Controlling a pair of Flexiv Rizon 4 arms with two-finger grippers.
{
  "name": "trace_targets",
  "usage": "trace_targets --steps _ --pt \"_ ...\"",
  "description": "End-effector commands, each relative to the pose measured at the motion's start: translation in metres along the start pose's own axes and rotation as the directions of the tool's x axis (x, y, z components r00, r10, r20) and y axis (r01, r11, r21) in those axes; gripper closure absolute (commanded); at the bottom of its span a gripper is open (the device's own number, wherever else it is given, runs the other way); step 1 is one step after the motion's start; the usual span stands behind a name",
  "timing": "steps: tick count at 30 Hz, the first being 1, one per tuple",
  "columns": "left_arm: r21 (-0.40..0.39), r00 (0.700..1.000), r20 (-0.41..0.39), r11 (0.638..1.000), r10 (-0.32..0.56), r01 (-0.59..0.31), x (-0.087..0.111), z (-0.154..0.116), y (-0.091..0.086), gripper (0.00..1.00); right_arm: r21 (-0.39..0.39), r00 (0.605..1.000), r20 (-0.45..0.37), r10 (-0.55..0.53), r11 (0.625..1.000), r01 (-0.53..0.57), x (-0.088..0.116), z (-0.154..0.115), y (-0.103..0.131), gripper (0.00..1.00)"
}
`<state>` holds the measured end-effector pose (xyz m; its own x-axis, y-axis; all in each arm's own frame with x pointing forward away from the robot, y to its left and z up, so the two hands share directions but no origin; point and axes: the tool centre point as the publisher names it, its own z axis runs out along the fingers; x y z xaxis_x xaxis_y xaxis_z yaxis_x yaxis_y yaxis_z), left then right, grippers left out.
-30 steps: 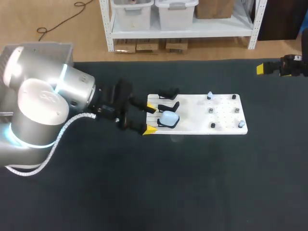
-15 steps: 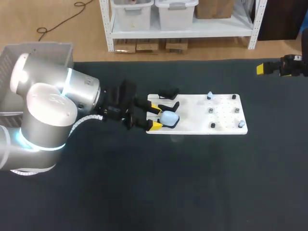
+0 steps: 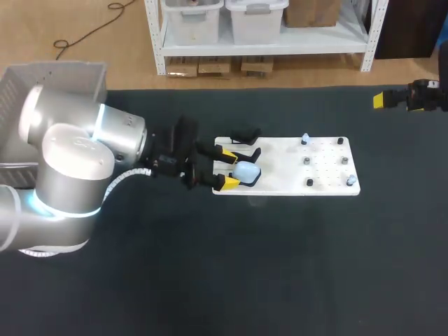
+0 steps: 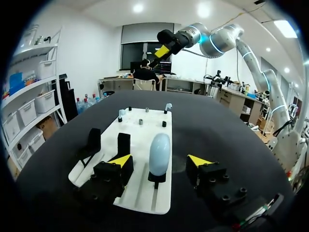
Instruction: Pick up each earbud case from the left stands, insert the matching earbuds, close the lid, and place the case in the box.
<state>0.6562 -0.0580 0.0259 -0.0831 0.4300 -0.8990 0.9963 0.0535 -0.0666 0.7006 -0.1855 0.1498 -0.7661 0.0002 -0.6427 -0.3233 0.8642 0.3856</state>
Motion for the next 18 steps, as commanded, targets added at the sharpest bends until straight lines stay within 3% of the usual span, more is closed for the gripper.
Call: trace_targets --steps 1,18 --pt "-0.003 0.999 0.037 1.0 0.005 -0.005 0.004 0.002 -0.003 0.33 0.0 1.0 0.0 0.0 1.0 0.0 0.0 0.0 0.0 0.0" --pt "0.019 0.998 0.049 0.999 0.031 -0.032 0.004 0.013 0.002 0.4 0.0 1.0 0.0 0.0 1.0 0.0 0.0 0.0 0.0 0.0"
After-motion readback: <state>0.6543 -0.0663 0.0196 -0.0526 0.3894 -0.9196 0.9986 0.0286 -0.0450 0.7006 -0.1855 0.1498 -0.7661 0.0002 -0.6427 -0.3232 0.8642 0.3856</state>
